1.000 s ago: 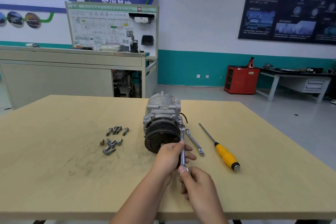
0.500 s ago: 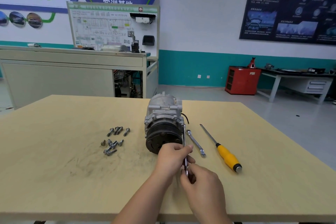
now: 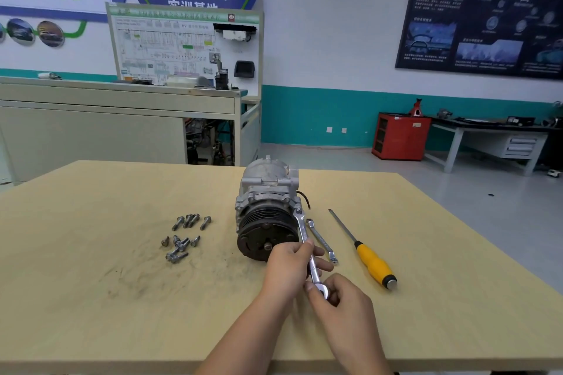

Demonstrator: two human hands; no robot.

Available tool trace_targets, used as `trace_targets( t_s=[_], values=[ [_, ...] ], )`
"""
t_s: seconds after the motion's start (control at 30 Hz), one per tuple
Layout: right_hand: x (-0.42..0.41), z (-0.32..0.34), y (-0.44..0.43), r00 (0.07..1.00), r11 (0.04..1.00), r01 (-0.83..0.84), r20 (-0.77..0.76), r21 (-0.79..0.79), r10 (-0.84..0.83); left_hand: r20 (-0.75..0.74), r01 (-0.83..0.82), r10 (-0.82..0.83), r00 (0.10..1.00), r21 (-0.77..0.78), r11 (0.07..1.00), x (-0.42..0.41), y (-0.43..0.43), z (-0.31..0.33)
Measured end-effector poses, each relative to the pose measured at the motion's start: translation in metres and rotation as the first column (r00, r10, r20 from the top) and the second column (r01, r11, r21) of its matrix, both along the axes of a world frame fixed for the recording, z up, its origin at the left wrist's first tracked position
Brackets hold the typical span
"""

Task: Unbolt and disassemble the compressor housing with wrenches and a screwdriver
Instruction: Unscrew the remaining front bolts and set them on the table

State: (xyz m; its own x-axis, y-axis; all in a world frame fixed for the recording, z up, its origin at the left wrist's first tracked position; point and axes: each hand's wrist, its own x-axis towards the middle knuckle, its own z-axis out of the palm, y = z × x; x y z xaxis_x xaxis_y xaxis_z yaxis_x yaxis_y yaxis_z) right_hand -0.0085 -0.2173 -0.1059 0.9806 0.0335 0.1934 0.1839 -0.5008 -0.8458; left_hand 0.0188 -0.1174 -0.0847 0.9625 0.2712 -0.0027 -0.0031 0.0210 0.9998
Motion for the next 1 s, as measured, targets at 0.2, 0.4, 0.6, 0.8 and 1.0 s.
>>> trace_targets(
  t_s=[0.2,0.4,0.6,0.8,1.0],
  values=[
    [-0.004,0.001,0.0,0.987,0.996,0.074,0.148,-0.04,-0.067,0.014,-0.01,0.01,1.0,0.035,0.999,0.001,0.002,0.003],
    [-0.008,0.006,0.002,0.937,0.972,0.103,0.347,-0.21,-0.024,0.032,-0.034,0.031,0.999,0.073,0.997,0.001,0.004,0.004],
    [-0.008,0.004,0.008,0.92,0.957,0.125,0.392,-0.26,-0.013,0.032,-0.043,0.039,0.999,0.123,0.991,0.002,0.006,0.004],
    [-0.011,0.004,0.01,0.987,0.958,0.027,0.161,-0.286,0.021,0.032,-0.057,0.055,0.998,0.089,0.994,0.001,0.008,0.005],
    [-0.011,-0.002,0.013,0.987,0.979,-0.035,0.146,-0.201,0.065,0.043,-0.022,0.021,0.999,0.036,0.999,0.002,0.012,-0.004]
  ],
)
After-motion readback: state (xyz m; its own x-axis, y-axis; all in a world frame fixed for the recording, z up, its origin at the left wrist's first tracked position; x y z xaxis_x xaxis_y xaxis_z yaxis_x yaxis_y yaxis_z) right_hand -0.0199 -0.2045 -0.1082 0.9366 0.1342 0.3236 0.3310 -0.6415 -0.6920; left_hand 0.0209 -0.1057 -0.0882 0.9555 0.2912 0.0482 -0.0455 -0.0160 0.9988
